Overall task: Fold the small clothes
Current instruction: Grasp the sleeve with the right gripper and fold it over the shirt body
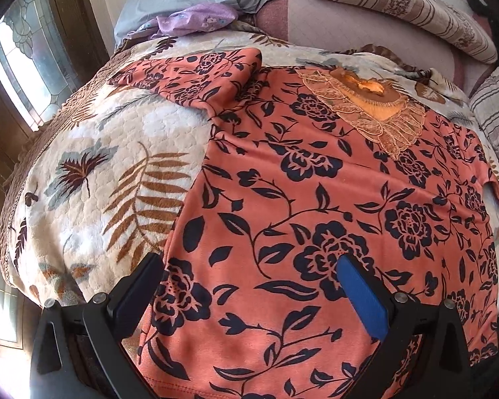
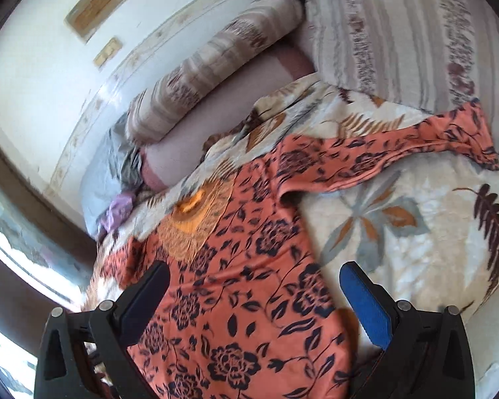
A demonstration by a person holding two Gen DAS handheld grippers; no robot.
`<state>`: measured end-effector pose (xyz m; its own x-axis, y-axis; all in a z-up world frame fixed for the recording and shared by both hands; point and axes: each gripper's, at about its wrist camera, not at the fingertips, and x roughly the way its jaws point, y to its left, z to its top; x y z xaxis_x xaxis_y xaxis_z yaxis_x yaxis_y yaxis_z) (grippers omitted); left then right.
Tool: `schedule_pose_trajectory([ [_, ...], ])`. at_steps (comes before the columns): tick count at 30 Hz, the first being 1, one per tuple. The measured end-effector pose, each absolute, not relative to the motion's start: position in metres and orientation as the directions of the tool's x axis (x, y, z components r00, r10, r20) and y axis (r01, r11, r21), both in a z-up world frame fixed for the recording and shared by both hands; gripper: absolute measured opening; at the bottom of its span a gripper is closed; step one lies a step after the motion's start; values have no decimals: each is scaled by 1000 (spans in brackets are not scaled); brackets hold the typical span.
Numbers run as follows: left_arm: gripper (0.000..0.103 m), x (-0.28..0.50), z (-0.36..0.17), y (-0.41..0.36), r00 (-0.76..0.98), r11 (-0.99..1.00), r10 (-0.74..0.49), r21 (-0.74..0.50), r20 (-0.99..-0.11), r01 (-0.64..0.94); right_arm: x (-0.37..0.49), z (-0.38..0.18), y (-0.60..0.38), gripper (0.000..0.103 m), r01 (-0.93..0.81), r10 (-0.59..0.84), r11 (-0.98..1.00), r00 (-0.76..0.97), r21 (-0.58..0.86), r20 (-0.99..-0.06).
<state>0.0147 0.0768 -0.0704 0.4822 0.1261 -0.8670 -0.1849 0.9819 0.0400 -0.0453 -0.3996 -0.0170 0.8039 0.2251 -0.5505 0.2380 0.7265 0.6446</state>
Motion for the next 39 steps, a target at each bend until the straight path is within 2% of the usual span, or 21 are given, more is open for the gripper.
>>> schedule_pose_trajectory([
  [4, 103, 14, -79, 84, 455, 977, 133, 41, -880, -208, -43, -60, -505, 103, 386, 184, 474, 836, 791, -518],
  [8, 103, 16, -87, 85, 436, 972, 155, 59, -886, -227, -40, -121, -579, 101, 406, 190, 120, 886, 906, -423],
  [13, 103, 26, -97, 87, 418, 968, 168, 70, -893, -240, -20, -149, -608, 90, 420, 136, -3, 899, 907, -416],
  [19, 103, 37, -116, 98, 391, 961, 172, 66, -904, -270, 9, -161, -631, 45, 486, 55, -1, 873, 874, -485],
  [20, 103, 37, -122, 101, 381, 959, 167, 60, -909, -277, 12, -161, -633, 32, 503, 52, 11, 863, 864, -503],
  [22, 103, 36, -128, 106, 390, 959, 158, 46, -907, -281, 19, -158, -634, 20, 552, 35, 63, 831, 831, -555],
  [23, 103, 35, -128, 107, 405, 959, 157, 41, -901, -280, 23, -151, -633, 11, 574, 24, 106, 815, 812, -580],
  [26, 103, 32, -131, 116, 424, 956, 126, -5, -897, -294, 39, -107, -619, 8, 553, -6, 276, 819, 786, -574],
  [31, 103, 28, -133, 125, 457, 947, 74, -82, -886, -312, 90, 28, -537, 7, 311, 35, 611, 908, 728, -417],
  [35, 103, 25, -132, 124, 475, 955, 58, -90, -878, -284, 130, 125, -407, 7, -6, 206, 801, 942, 598, -267],
  [37, 103, 24, -130, 126, 468, 959, 38, -100, -883, -265, 146, 140, -336, 7, -138, 314, 828, 917, 543, -245],
  [39, 103, 21, -124, 134, 479, 953, -12, -155, -877, -260, 159, 125, -273, 7, -228, 417, 815, 869, 533, -267],
])
